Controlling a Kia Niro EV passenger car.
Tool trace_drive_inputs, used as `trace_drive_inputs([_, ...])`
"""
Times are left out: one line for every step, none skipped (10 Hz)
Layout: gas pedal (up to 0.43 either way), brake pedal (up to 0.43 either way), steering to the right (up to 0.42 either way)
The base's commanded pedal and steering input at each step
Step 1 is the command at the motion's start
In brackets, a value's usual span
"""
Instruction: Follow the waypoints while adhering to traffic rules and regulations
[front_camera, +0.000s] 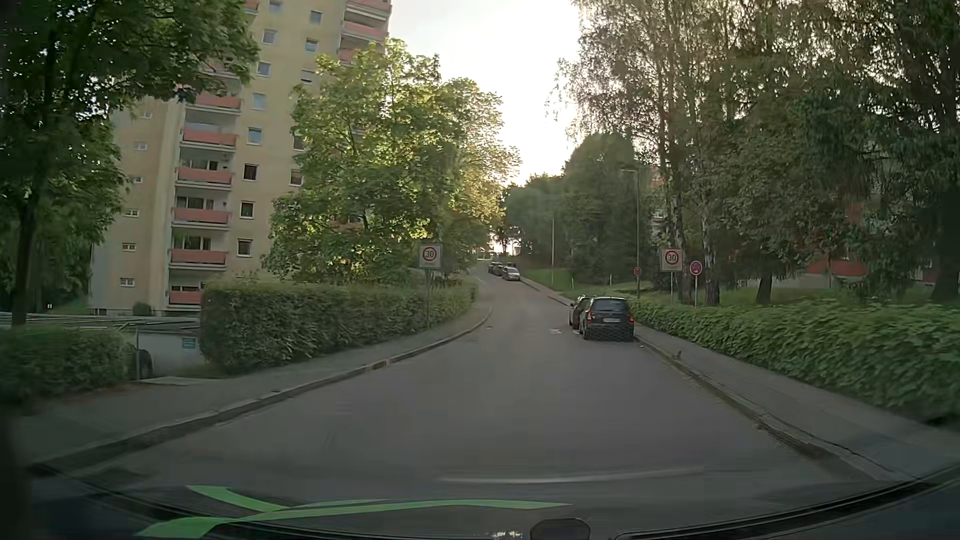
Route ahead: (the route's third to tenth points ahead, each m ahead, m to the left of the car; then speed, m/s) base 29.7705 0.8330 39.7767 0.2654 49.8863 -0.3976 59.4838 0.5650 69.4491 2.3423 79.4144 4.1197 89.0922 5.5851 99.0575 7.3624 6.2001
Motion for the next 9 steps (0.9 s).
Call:
trace_drive_inputs([0.098, 0.0, 0.002])
trace_drive_inputs([0.11, 0.0, 0.002])
trace_drive_inputs([0.118, 0.0, 0.003])
trace_drive_inputs([0.118, 0.0, 0.005])
trace_drive_inputs([0.118, 0.0, 0.005])
trace_drive_inputs([0.118, 0.0, 0.004])
trace_drive_inputs([0.11, 0.0, 0.004])
trace_drive_inputs([0.098, 0.0, 0.005])
trace_drive_inputs([0.098, 0.0, 0.006])
